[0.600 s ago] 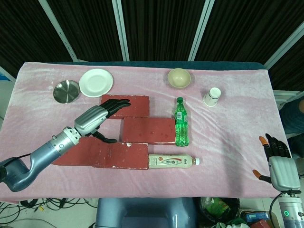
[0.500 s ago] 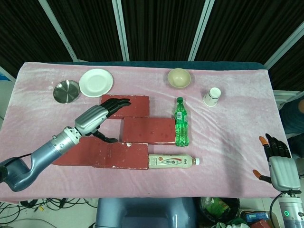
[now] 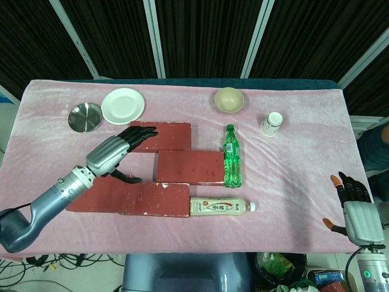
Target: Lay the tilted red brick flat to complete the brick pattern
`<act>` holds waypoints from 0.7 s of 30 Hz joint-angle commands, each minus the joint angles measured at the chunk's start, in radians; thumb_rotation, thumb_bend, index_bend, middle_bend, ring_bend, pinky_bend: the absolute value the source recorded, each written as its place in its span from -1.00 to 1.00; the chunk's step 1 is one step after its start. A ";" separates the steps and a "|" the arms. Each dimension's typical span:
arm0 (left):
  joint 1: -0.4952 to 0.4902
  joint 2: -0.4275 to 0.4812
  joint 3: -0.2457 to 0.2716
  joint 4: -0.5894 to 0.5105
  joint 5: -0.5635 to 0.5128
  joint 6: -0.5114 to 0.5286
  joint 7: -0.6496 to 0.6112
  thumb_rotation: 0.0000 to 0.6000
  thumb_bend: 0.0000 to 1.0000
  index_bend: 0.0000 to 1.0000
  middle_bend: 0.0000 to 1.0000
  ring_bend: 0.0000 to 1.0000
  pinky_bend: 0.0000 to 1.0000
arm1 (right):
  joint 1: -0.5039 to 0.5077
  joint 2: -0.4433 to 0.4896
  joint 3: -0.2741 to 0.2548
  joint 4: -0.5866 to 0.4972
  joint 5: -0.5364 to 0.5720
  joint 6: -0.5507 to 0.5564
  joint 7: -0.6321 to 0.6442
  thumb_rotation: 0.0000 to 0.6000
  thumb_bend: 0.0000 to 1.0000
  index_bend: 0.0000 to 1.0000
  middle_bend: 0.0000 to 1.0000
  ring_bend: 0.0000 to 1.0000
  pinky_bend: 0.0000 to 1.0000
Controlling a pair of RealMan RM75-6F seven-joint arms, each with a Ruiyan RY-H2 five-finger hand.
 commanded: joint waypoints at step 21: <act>0.197 0.333 0.161 -0.162 -0.170 -0.028 0.311 1.00 -0.84 -1.00 -1.00 -1.00 -1.00 | -0.007 0.001 0.000 0.001 -0.003 0.015 -0.003 1.00 -0.92 -1.00 -1.00 -1.00 -0.84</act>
